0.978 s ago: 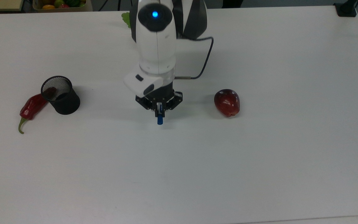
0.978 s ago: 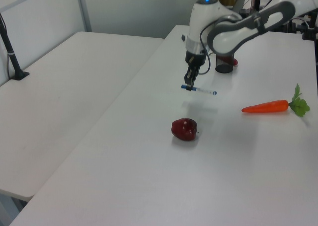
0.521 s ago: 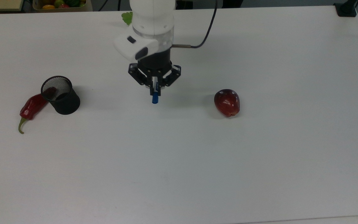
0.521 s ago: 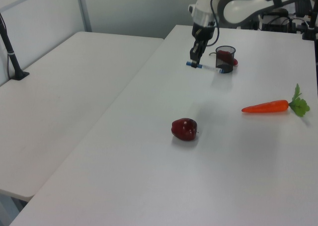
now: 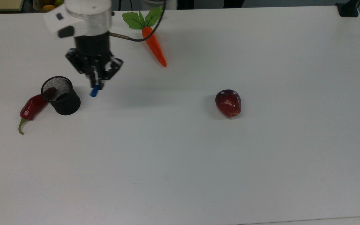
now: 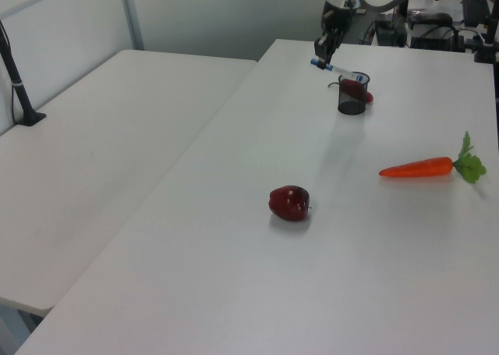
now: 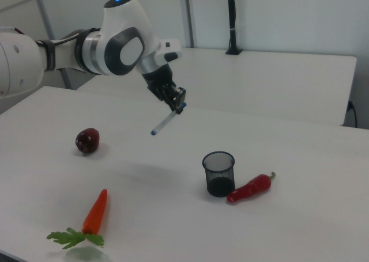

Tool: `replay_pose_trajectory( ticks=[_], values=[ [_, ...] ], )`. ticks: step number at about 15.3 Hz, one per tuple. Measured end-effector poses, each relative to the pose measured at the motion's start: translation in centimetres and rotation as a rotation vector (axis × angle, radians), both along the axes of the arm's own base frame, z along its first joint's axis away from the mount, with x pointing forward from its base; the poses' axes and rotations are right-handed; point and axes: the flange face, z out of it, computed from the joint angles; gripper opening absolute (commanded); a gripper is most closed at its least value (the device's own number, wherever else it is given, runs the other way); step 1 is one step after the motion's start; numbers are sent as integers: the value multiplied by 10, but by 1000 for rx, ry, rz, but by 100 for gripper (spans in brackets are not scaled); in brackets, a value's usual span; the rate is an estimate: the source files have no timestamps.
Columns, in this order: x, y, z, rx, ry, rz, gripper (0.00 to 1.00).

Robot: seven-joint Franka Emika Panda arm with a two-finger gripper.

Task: Place marker
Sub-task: 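Lift the marker and carry it over the black mesh pen cup, then lower the marker into the pen cup and open the gripper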

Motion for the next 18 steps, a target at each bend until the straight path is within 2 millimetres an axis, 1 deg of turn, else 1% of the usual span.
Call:
replay_pose_trajectory(
  ticks=[3, 5, 7, 9, 11, 13, 16, 18],
  values=[
    [2, -39, 7, -47, -81, -33, 12],
    [3, -66, 9, -68, -135, -60, 12],
    [4, -90, 4, -85, -183, -81, 12],
    [5, -109, -7, -98, -228, -95, 12],
    [7, -121, -23, -105, -265, -100, 12],
    [7, -129, -43, -109, -287, -101, 12],
    [7, -132, -72, -106, -277, -99, 12],
    [7, -132, -84, -102, -260, -99, 13]
  ],
)
